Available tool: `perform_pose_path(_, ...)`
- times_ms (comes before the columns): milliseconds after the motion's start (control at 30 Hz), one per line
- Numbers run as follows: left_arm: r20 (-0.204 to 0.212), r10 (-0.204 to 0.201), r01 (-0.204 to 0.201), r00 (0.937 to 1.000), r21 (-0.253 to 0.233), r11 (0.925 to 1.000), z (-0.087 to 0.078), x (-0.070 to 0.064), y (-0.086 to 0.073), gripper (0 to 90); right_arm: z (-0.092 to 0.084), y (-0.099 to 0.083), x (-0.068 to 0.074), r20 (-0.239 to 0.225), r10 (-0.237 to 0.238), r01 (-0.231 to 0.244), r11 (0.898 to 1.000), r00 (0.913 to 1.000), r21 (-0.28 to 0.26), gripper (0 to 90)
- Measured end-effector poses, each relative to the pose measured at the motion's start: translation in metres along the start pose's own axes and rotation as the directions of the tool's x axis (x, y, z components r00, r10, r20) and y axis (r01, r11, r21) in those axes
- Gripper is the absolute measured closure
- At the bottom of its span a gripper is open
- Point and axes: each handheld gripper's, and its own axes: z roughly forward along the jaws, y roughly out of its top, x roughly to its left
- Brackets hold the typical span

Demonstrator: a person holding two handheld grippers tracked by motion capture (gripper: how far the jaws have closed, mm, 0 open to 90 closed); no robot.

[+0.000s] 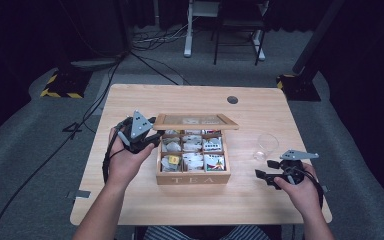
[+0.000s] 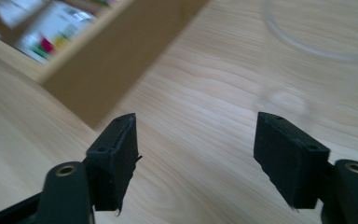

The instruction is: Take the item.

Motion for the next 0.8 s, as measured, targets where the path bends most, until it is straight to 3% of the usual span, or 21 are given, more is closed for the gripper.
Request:
perform_pose_path(33, 0.001, -0.003, 0.003, 1.0000, -0.001, 1.0000, 0.000, 0.000, 0.000, 55.0, 0.001, 0.002, 0.003, -0.012, 0.005, -0.005, 1.000, 0.9999, -0.007, 29.3)
perform_pose_path(67, 0.001, -0.004, 0.004, 1.0000, -0.001, 1.0000, 0.000, 0.000, 0.000, 55.0, 0.004, 0.010, 0.013, 0.002, -0.010, 0.010, 1.000, 0.9999, -0.010, 27.9)
perform_pose_path(133, -0.001, 0.000, 0.000, 1.0000, 0.002, 1.0000, 0.000, 0.000, 0.001, 55.0, 0.005, 0.014, 0.018, 0.010, -0.016, 0.016, 1.000, 0.9998, -0.014, 27.4)
perform_pose_path(200, -0.002, 0.004, -0.004, 1.0000, 0.001, 1.0000, 0.000, 0.001, 0.002, 55.0, 0.009, 0.025, 0.031, 0.008, -0.059, 0.059, 0.998, 0.9983, -0.021, 26.9)
perform_pose_path(367, 0.002, 0.001, -0.001, 1.0000, -0.001, 1.0000, 0.001, 0.002, 0.002, 54.9, 0.018, 0.042, 0.052, 0.006, -0.106, 0.107, 0.994, 0.9943, -0.038, 25.9)
perform_pose_path(533, 0.004, 0.004, -0.004, 1.0000, 0.002, 1.0000, 0.001, 0.002, 0.002, 54.7, 0.027, 0.057, 0.067, -0.009, -0.158, 0.158, 0.987, 0.9874, -0.024, 31.6)
perform_pose_path(667, 0.010, 0.003, -0.003, 0.9999, 0.004, 1.0000, 0.002, 0.003, 0.002, 54.5, 0.031, 0.068, 0.077, -0.033, -0.167, 0.168, 0.986, 0.9853, 0.007, 36.1)
perform_pose_path(800, 0.010, 0.003, -0.003, 0.9999, 0.005, 1.0000, 0.002, 0.003, 0.002, 54.4, 0.038, 0.078, 0.090, -0.040, -0.200, 0.200, 0.980, 0.9790, -0.011, 41.4)
